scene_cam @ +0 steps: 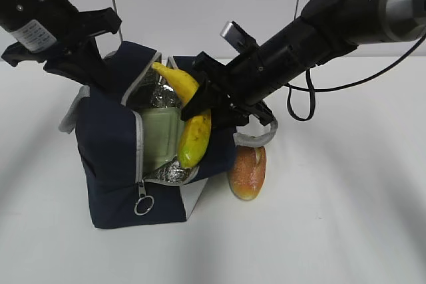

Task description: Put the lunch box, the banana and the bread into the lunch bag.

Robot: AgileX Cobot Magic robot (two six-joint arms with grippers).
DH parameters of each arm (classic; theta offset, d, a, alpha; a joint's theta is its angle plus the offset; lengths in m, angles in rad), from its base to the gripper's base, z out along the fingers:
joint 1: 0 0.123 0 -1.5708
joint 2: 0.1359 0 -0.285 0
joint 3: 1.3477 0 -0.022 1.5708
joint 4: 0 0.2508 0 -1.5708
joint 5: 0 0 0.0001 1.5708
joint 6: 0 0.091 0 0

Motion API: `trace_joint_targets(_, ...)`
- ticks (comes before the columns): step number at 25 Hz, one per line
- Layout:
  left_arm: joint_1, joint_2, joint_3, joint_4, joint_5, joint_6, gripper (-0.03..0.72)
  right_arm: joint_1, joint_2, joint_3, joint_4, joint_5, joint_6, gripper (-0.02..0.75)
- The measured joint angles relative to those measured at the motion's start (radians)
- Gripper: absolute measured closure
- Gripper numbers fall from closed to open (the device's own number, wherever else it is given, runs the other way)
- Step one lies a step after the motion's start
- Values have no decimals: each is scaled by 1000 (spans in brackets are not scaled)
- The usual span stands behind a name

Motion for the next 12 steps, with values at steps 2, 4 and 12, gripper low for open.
trace_joint_targets(2, 0, 0, 0, 0, 0, 0, 690, 0, 0, 0, -42, -11, 17, 437)
trace_joint_targets(4, 0, 0, 0, 0, 0, 0, 690, 0, 0, 0, -50, -15, 24, 437)
trace_joint_targets(12, 0, 0, 0, 0, 0, 0, 690, 15, 0, 0, -32, -50, 38, 437)
